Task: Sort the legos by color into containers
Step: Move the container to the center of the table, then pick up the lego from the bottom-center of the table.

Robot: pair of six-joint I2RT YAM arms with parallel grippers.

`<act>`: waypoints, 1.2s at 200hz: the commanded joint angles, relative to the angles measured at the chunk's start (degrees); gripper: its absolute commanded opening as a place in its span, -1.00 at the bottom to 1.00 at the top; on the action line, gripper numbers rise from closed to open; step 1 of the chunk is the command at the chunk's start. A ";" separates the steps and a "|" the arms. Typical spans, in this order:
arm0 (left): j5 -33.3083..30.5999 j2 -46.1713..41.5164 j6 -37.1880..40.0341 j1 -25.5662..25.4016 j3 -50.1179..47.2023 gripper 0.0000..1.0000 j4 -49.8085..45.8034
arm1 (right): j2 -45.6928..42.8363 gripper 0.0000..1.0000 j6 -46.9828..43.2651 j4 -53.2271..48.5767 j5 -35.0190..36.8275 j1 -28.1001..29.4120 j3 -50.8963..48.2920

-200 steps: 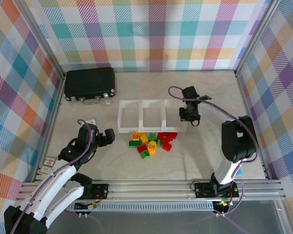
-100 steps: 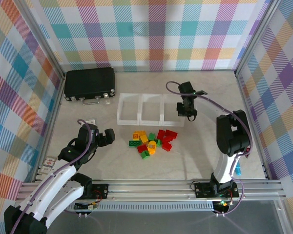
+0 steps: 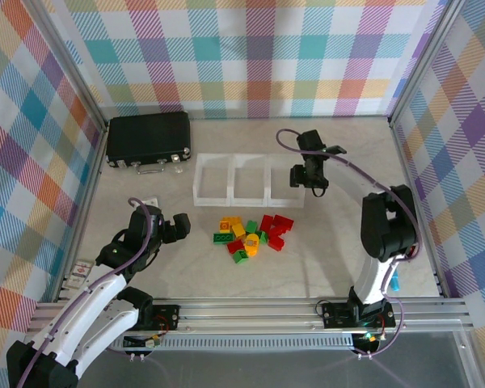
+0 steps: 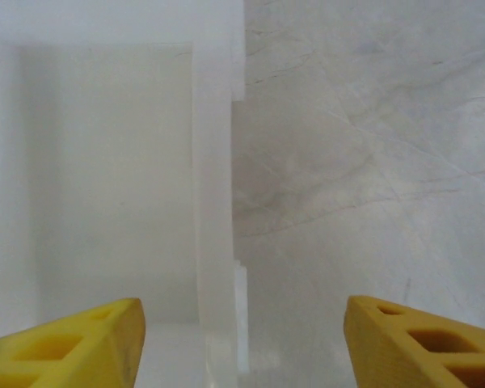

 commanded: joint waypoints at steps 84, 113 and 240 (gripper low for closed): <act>4.19 -9.72 -1.96 -0.55 -4.14 0.99 0.33 | -27.50 0.40 -1.38 -5.34 -20.22 5.58 -19.46; 4.97 -11.93 -3.88 -0.57 -5.67 0.99 0.94 | -29.19 0.46 -0.26 -3.87 -21.76 11.50 -25.22; 3.69 -23.26 -9.22 -0.54 -7.62 0.99 -5.31 | -7.37 0.58 -7.79 -5.91 -13.59 24.20 -17.03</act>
